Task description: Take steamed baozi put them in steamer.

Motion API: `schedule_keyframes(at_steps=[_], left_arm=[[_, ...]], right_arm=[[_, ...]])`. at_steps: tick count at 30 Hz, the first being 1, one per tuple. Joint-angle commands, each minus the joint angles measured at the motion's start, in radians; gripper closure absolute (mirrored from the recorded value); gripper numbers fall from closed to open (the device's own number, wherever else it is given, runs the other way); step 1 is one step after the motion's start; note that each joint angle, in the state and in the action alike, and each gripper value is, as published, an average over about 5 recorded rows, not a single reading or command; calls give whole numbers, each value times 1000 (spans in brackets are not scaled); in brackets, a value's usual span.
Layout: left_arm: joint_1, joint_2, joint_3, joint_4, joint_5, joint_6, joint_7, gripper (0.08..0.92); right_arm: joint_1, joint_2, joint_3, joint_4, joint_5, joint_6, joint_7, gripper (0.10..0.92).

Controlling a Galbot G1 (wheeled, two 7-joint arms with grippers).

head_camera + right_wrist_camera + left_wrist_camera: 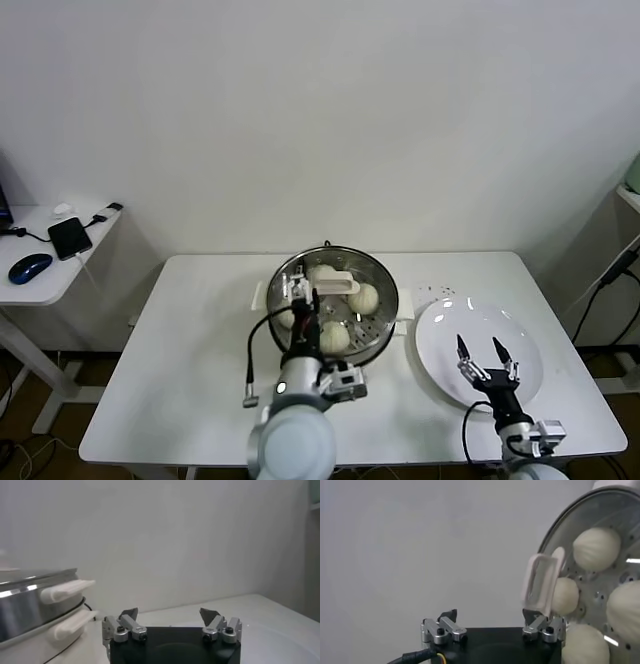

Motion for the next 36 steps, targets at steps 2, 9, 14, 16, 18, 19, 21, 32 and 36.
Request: schedule_keyframes(at_steps=[2,9,14,16,18,19,21,32,36], left_arm=[[132,106,-210,-148,-373,-96,-175,177],[183,162,-523,-95,-995,-380,-275,177],[266,129,-664,-27,-1310,-580,-327,177],[301,94,-693,-10,-1383,-616,-324,177],[337,79,-699,3,-1454,-638,-331,177],[357,80,-696,9,-1486,-644,-337,177],[403,89,-679,20,-1541,-653,-350,177],[581,105,-562,34,-1619,-579,-325,177],[600,98,-550,-3,-1646,-532,-300,177]], right_arm=[[-39,7,-22,34,-28,14,-69,203],[-107,-6,-49,122,-36,3,-71,202],[-118,-4,-45,152,-58,-1,-44,203],[-121,-4,-46,155,-56,-3,-34,202],[-129,-3,-53,155,-55,-3,-27,202],[-134,-3,-58,155,-54,-3,-25,203],[-147,10,-67,156,-54,0,-21,203],[-244,94,-81,151,-98,29,-8,203],[-284,81,-76,218,-149,-1,-2,202]])
